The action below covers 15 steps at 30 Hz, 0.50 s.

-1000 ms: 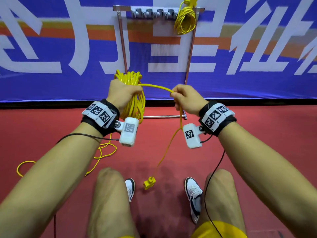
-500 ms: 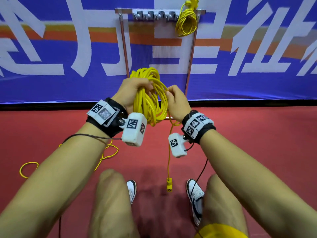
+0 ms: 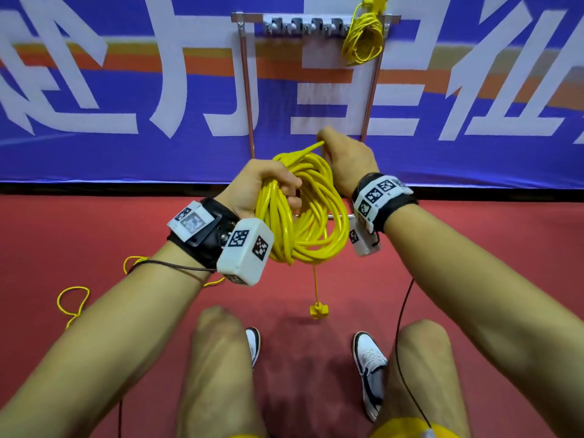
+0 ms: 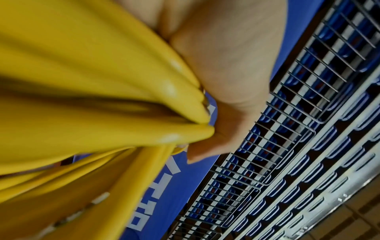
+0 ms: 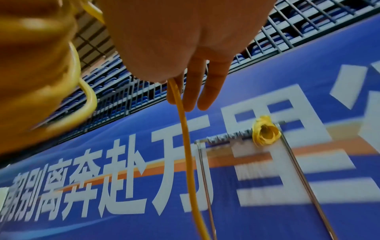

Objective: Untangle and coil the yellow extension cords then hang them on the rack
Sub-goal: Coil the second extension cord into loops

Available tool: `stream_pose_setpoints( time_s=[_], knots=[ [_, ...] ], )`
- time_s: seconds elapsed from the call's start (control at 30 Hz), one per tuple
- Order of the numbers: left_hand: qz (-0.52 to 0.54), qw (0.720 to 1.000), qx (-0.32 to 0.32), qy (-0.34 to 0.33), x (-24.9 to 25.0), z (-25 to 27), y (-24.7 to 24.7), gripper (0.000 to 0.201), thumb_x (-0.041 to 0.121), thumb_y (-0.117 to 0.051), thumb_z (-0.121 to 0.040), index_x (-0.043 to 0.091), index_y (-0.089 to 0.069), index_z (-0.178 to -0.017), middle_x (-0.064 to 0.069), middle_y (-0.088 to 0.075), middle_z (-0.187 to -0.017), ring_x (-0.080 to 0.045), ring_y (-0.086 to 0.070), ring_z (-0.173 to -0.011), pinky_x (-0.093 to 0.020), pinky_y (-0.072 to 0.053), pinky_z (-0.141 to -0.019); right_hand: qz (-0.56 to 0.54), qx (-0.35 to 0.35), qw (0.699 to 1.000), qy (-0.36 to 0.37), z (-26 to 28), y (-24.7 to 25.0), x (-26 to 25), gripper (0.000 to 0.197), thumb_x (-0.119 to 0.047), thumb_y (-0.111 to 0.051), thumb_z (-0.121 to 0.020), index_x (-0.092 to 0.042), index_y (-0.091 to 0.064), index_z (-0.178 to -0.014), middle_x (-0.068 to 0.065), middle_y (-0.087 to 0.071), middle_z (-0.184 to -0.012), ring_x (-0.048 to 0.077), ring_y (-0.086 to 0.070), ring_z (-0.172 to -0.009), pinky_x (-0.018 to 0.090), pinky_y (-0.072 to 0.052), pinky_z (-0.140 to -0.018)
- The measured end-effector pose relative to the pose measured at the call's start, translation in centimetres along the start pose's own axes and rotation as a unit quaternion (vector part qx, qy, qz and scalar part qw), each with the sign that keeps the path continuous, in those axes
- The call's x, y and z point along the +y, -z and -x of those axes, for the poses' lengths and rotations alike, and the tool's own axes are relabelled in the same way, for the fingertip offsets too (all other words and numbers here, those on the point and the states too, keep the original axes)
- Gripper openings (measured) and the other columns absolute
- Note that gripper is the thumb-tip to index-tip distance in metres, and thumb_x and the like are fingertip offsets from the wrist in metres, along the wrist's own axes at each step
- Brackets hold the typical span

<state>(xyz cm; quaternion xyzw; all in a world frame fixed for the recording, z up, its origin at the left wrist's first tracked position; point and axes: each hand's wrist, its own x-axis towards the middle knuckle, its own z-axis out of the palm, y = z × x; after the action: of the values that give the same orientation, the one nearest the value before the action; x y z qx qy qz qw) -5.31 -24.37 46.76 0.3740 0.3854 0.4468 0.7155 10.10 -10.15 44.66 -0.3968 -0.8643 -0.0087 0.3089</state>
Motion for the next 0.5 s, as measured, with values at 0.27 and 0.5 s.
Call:
stream_pose_setpoints(
  time_s=[0.27,0.5],
  knots=[
    [0.114,0.989,-0.049,-0.081,1.3,0.0,0.5,0.038,0.02,-0.076,-0.056,0.003,-0.062,-0.087,0.006,-0.054,-0.053,-0.014,-0.053,-0.059,-0.03,-0.041,-0.068,-0.089,-0.318,0.937,-0.116,6.6,-8.9,3.2,0.019,-0.018,-0.06,-0.096,-0.015,-0.068,-0.112,0.011,-0.068,-0.119,0.027,-0.062,-0.117,0.039,-0.046,-0.101],
    [0.281,0.91,0.161,-0.259,2.7,-2.1,0.5,0.017,0.017,-0.06,-0.073,0.0,-0.059,-0.075,-0.002,-0.053,-0.054,-0.016,-0.05,-0.042,-0.02,-0.043,-0.051,-0.241,-0.236,0.93,-0.147,10.3,-10.6,-0.4,0.013,-0.017,-0.051,-0.098,-0.013,-0.059,-0.088,0.004,-0.067,-0.073,0.026,-0.067,-0.068,0.037,-0.055,-0.073]
  ],
)
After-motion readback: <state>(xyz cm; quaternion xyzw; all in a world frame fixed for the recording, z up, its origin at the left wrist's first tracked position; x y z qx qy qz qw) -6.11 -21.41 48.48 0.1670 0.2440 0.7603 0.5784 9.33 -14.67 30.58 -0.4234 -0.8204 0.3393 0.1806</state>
